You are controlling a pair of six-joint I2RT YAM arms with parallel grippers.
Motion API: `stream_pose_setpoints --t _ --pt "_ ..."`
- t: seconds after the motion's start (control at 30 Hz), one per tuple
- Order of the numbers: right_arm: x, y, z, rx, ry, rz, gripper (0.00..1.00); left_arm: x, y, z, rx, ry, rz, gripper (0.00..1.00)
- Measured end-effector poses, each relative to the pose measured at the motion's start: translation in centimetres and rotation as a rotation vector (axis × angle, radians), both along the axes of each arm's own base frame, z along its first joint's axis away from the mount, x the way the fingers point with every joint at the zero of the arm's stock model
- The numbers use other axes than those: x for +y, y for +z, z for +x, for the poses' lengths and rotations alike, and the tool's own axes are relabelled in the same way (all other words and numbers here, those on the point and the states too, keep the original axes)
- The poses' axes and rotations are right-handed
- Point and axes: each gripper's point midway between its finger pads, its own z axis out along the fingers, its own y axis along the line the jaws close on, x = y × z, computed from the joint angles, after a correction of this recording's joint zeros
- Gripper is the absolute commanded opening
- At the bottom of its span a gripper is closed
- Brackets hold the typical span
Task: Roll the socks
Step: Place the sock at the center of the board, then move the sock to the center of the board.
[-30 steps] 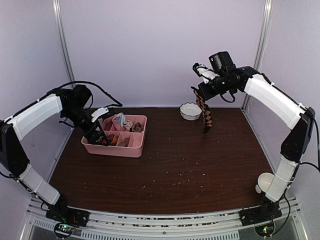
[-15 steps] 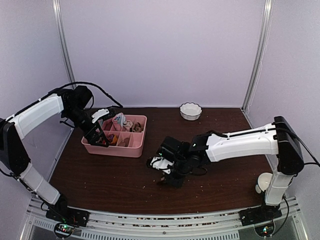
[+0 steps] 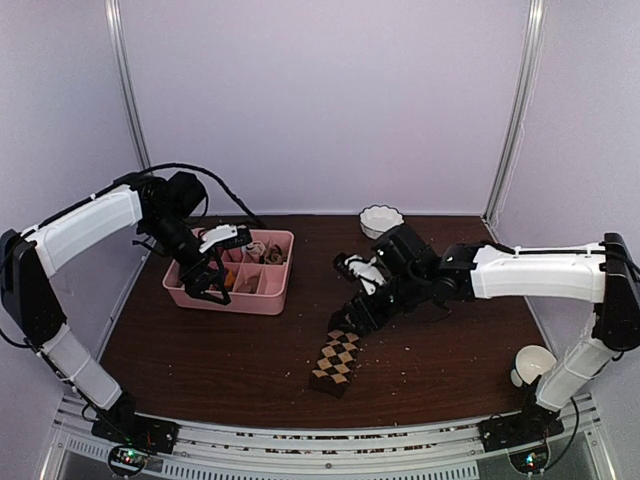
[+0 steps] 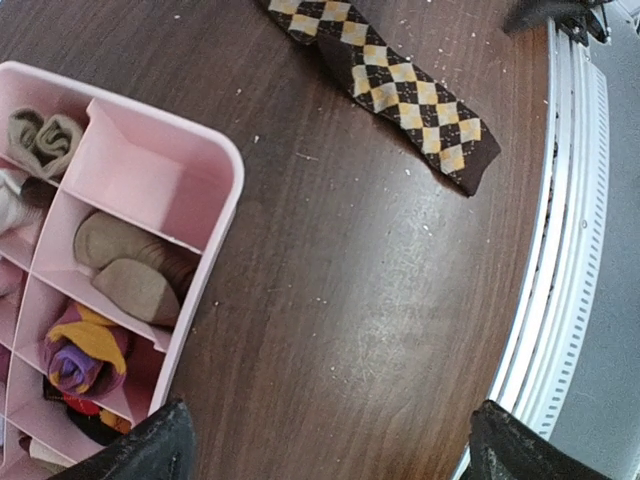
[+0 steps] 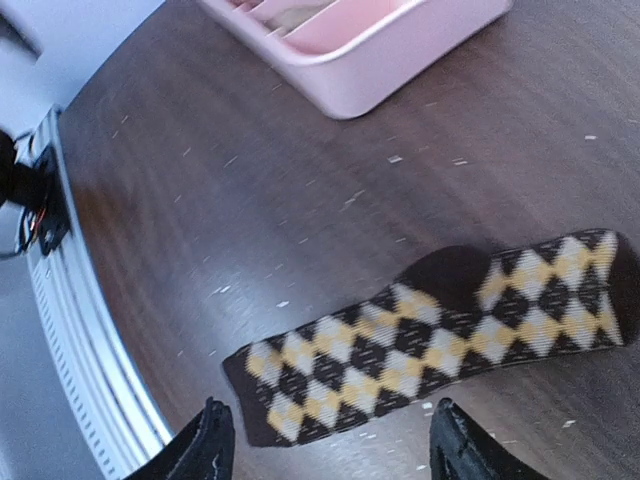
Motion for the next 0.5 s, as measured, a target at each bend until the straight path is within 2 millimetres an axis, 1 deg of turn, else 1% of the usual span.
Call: stream_pose_setpoints --t 0.07,0.13,0.2,0.23,0.3,0.37,0.5 --pt "-1.7 0.1 3.1 -0.001 -0.125 0.008 0.60 -0.6 -0.1 -0.5 -0.005 -0.036 0.000 0.98" --pt "-3.1 -1.2 5.6 0.013 -0.216 -0.019 0.55 -1.3 -0.1 -0.8 -0.008 -0.073 0.000 0.98" --pt "-3.9 -3.1 7.1 0.037 -0.273 -0.062 0.48 -2.0 -0.4 -1.0 -0.007 -0.105 0.003 0.98" --pt "-3.9 -4.2 7.6 0.053 -0.289 -0.085 0.45 -2.4 -0.6 -1.1 -0.005 -0.123 0.005 0.98" --pt "-3.6 -5.8 8.2 0.071 -0.302 -0.129 0.41 -3.2 -1.1 -1.6 0.005 -0.160 0.010 0.98" --pt "-3.4 -7.2 9.0 0.083 -0.315 -0.169 0.39 -3.9 -1.6 -2.1 0.016 -0.194 0.014 0.98" --pt "-3.1 -9.2 9.9 0.101 -0.330 -0.232 0.34 -4.5 -1.9 -2.8 0.018 -0.232 0.019 0.98"
